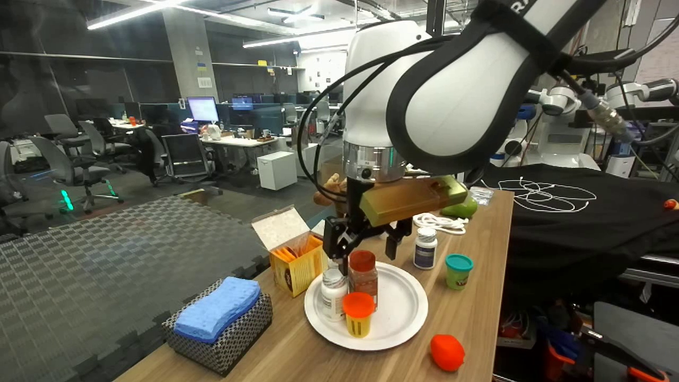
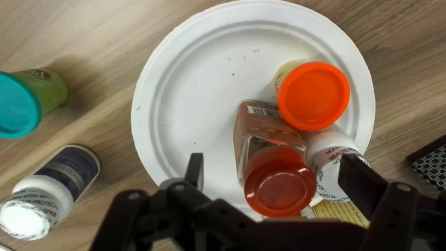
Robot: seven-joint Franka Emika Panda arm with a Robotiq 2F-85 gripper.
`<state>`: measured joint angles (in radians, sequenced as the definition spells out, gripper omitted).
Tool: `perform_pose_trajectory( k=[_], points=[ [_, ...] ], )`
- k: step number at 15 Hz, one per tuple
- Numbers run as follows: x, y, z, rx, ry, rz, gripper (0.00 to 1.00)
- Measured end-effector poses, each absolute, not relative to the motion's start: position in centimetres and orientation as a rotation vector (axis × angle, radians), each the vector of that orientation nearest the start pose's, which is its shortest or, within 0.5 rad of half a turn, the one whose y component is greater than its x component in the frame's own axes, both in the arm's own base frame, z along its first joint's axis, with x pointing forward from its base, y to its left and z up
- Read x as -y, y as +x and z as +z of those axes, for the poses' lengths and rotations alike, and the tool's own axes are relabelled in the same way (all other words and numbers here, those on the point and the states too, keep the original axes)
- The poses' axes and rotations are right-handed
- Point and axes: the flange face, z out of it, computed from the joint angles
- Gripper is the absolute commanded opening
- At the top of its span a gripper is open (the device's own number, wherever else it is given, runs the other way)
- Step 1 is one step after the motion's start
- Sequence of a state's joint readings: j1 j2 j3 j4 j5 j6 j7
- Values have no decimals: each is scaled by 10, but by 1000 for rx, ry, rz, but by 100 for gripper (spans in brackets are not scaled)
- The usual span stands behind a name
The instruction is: Place the containers and orange plush toy on the white plate
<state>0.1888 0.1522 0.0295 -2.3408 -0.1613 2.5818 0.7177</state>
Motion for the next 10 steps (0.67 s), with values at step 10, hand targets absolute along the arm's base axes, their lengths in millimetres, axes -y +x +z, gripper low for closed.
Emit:
perform_pose_trajectory(
  k=[10],
  points=[
    [-21,535,315,-642,-3173,-255,100]
  ],
)
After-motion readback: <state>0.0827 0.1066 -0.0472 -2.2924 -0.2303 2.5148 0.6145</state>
